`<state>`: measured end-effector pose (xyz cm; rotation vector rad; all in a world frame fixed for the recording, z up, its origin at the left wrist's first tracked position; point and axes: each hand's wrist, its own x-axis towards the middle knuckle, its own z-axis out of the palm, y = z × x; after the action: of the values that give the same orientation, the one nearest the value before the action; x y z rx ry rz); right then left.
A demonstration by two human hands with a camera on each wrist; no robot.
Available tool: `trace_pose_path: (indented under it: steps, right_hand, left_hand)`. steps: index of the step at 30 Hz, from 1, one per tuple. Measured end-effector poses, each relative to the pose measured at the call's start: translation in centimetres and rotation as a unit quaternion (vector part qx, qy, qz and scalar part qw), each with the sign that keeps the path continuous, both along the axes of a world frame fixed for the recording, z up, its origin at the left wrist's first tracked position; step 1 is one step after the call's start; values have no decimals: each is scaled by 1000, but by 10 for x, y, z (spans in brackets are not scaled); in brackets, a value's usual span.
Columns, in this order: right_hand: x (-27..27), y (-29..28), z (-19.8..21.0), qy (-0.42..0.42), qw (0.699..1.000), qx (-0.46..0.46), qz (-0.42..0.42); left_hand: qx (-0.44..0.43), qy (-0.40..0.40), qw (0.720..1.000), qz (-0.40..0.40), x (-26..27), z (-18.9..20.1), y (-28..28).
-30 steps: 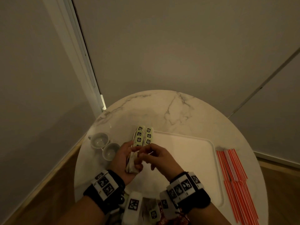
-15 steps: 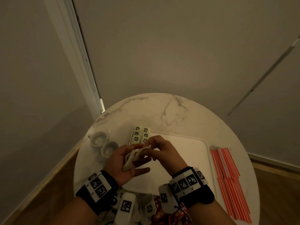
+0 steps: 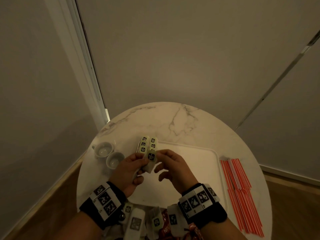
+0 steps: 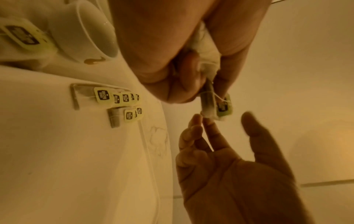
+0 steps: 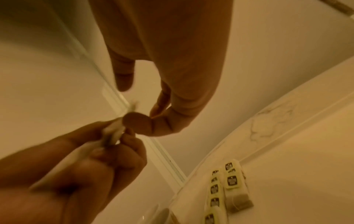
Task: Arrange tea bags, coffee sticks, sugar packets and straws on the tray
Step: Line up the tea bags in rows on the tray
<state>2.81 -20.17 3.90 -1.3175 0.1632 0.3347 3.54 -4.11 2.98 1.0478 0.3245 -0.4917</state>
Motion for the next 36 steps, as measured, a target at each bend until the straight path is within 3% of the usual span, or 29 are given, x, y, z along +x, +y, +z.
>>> trace_pose_path:
  steps: [5, 10, 14, 22, 36]
  right_hand:
    - [-3, 11, -14, -24, 990, -141, -4]
    - [3, 8, -37, -6, 984, -175, -35]
    - [13, 0, -66, 22, 974, -213, -75]
    - [40, 2, -118, 41, 955, -286, -71]
    - [64, 10, -133, 44, 928, -368, -48]
  left_hand:
    - [57, -8, 997, 47, -1, -14, -4]
    - [105, 17, 994, 12, -6, -26, -3]
    - [114, 86, 989, 23, -11, -42, 4]
    - [76, 157, 985, 11, -18, -55, 10]
    - [58, 165, 985, -6, -12, -62, 16]
